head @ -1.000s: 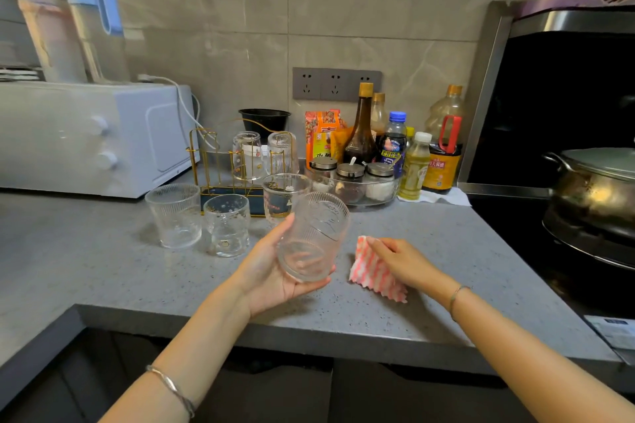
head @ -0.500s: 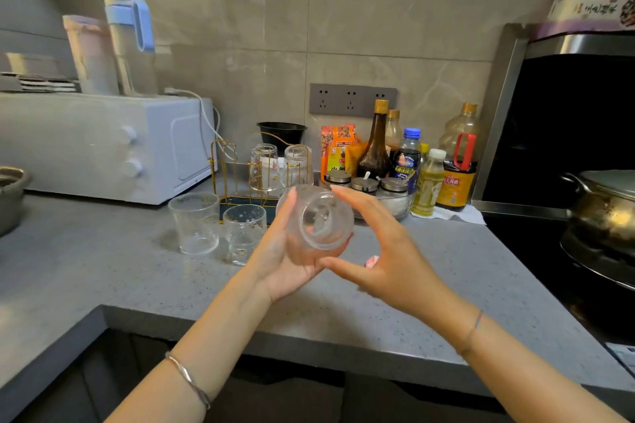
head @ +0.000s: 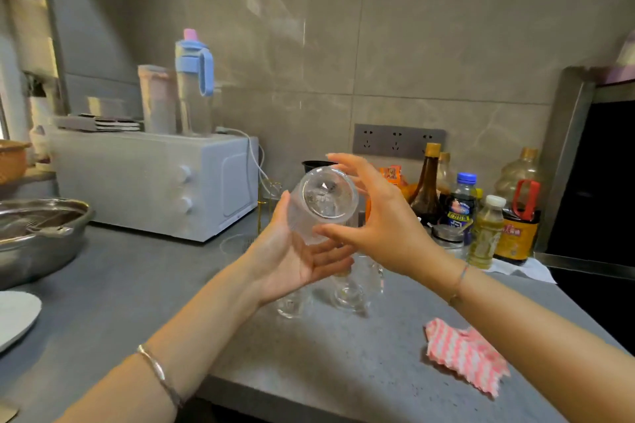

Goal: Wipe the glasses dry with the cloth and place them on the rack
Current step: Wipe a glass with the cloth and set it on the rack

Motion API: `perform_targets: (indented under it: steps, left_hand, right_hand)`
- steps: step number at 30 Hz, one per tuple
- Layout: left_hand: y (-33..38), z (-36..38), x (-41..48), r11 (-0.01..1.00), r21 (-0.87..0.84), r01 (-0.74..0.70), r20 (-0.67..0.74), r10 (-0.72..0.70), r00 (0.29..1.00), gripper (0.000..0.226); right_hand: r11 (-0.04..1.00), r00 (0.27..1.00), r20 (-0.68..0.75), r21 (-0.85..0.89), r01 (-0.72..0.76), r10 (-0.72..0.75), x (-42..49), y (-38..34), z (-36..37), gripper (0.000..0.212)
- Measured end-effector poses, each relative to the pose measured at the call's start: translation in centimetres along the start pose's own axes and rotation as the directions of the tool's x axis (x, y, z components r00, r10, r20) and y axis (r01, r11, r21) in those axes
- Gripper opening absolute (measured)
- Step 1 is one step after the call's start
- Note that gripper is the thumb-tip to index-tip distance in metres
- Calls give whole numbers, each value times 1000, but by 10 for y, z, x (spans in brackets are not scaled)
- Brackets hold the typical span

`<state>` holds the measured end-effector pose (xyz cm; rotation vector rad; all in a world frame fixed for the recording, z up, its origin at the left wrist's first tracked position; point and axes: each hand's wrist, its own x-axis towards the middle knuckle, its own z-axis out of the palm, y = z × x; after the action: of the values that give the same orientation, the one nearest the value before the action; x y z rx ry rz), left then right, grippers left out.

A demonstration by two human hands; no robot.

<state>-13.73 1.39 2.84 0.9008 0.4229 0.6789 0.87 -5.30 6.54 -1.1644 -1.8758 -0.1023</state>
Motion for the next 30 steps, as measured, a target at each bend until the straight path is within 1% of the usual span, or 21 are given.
perform_targets:
  steps: [3, 6, 8, 10, 11, 12, 13, 14, 16, 18, 19, 24, 28, 30]
  left_hand:
    - [25, -17, 8, 992, 122, -39, -20, 41, 999, 83]
    - [50, -35, 17, 938, 340, -69, -101, 109, 989, 80]
    - [64, -45, 26, 847, 519, -120, -170, 239, 956, 71]
    - [75, -60, 39, 737, 650, -186, -226, 422, 878, 52]
    - [80, -70, 47, 681, 704, -201, -244, 498, 832, 48]
    - [84, -81, 57, 617, 761, -201, -246, 561, 790, 49]
    - [87, -93, 67, 559, 808, -185, -242, 602, 761, 53]
    - [89, -103, 76, 513, 845, -154, -241, 620, 746, 59]
    - [91, -122, 97, 442, 892, -93, -229, 620, 750, 64]
    - [90, -133, 116, 383, 921, -63, -198, 604, 772, 62]
    - [90, -137, 125, 374, 925, -70, -183, 598, 780, 61]
    - [82, -155, 165, 400, 910, -109, -154, 571, 806, 58]
    - [78, -167, 180, 414, 903, -117, -149, 557, 817, 62]
    - [77, -170, 183, 410, 901, -142, -127, 561, 818, 71]
  right_hand:
    - [998, 999, -28, 45, -36, 38, 33, 8, 4, 82]
    - [996, 995, -67, 60, -67, 71, 68, 19, 5, 76]
    - [990, 990, -84, 96, -108, 116, 93, 30, 7, 74]
    - [981, 984, -90, 136, -141, 154, 118, 42, 10, 76]
    - [975, 980, -95, 152, -159, 175, 129, 48, 12, 78]
    - [971, 977, -97, 162, -175, 192, 140, 54, 15, 78]
    - [966, 972, -99, 167, -195, 214, 151, 60, 19, 76]
    - [961, 966, -102, 173, -217, 237, 161, 67, 22, 74]
    - [950, 958, -102, 189, -248, 270, 184, 82, 29, 71]
    - [937, 950, -88, 213, -275, 299, 204, 98, 38, 70]
    - [931, 947, -81, 226, -288, 312, 212, 106, 43, 69]
    - [918, 939, -46, 230, -322, 341, 252, 148, 77, 74]
    - [913, 935, 40, 204, -353, 352, 273, 172, 99, 80]
    - [910, 929, 93, 191, -369, 357, 281, 183, 109, 82]
